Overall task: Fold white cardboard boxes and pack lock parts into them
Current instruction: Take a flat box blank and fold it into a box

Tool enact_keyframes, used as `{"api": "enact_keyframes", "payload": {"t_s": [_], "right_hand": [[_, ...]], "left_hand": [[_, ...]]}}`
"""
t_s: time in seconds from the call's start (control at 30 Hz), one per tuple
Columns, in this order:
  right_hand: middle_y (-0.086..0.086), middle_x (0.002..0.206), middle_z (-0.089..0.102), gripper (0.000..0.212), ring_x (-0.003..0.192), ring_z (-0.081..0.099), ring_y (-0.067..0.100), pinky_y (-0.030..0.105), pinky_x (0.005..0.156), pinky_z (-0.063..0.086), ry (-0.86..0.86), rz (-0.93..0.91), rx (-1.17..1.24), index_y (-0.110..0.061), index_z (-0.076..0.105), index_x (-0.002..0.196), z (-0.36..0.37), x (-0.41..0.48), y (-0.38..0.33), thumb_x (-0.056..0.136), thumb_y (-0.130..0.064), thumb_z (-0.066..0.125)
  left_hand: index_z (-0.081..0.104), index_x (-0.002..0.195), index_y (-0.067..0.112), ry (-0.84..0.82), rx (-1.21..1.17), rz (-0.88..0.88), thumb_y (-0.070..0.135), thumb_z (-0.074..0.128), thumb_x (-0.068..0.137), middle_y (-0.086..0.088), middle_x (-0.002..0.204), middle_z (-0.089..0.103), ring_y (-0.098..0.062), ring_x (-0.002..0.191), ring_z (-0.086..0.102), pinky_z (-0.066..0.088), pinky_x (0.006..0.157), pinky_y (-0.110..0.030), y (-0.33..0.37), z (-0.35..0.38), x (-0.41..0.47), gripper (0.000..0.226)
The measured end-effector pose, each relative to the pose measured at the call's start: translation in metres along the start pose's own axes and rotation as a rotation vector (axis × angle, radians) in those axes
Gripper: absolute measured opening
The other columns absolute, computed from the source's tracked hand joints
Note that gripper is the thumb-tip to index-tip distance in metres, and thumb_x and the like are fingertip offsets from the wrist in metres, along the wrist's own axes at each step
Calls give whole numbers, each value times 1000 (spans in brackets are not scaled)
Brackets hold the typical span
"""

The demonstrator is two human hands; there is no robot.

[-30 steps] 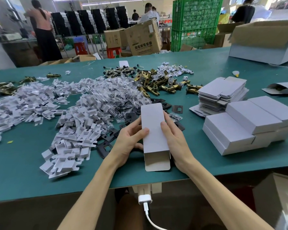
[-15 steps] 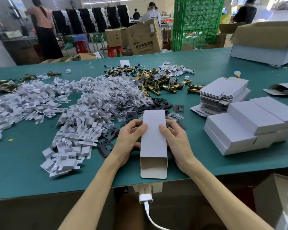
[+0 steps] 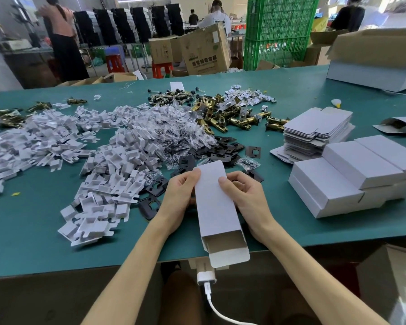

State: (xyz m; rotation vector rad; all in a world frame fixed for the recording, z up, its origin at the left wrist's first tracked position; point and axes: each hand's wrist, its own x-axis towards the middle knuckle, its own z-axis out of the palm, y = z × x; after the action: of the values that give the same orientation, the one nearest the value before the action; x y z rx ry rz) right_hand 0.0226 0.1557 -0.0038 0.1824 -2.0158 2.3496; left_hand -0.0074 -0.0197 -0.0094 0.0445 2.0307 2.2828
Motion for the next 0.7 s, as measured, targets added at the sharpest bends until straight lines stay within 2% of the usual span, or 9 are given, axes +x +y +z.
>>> {"api": "enact_keyframes", "payload": {"t_s": [0.1,0.17,0.27,0.5,0.6,0.7], "right_hand": [[14,92,75,14,77,70,23,36,66,56,-6,1,9,-14,70,97,0,0,-1,97,-28,70],[13,92,75,15,77,70,22,35,65,56,-10,4,17,-13,70,97,0,0,-1,97,-28,70],[16,94,74,16,77,69,22,41,69,54,-4,-9,-4,-11,69,97,-1,0,-1,97,-27,69],[16,97,74,16,81,69,24,44,73,55,-9,-23,5,-14,70,98,0,-2,-2,96,-30,71],[17,97,73,17,82,69,26,49,74,56,31,-29,5,-15,71,100,-1,-1,-1,95,-31,72],[15,96,74,16,82,70,26,48,73,57,81,-27,10,-16,71,100,-2,0,-1,95,-31,73]], "left_hand": [[67,107,-10,-13,-19,-6,44,57,104,-21,93,72,-29,77,70,53,65,-36,0,-1,0,55],[67,108,-10,-19,-13,4,43,57,105,-21,95,74,-28,78,72,55,68,-37,-1,-1,0,54],[66,111,-10,-8,-4,12,38,56,107,-20,96,73,-28,80,71,53,74,-40,0,1,0,49],[60,111,-15,-12,-26,31,35,59,105,-18,93,72,-24,76,72,57,67,-36,3,0,-1,51],[63,106,-8,22,-45,43,32,65,102,-14,90,72,-22,74,72,61,61,-34,3,2,-1,40],[71,104,2,-2,-46,59,27,67,100,-16,99,75,-25,85,74,64,67,-40,4,1,-2,25]]}}
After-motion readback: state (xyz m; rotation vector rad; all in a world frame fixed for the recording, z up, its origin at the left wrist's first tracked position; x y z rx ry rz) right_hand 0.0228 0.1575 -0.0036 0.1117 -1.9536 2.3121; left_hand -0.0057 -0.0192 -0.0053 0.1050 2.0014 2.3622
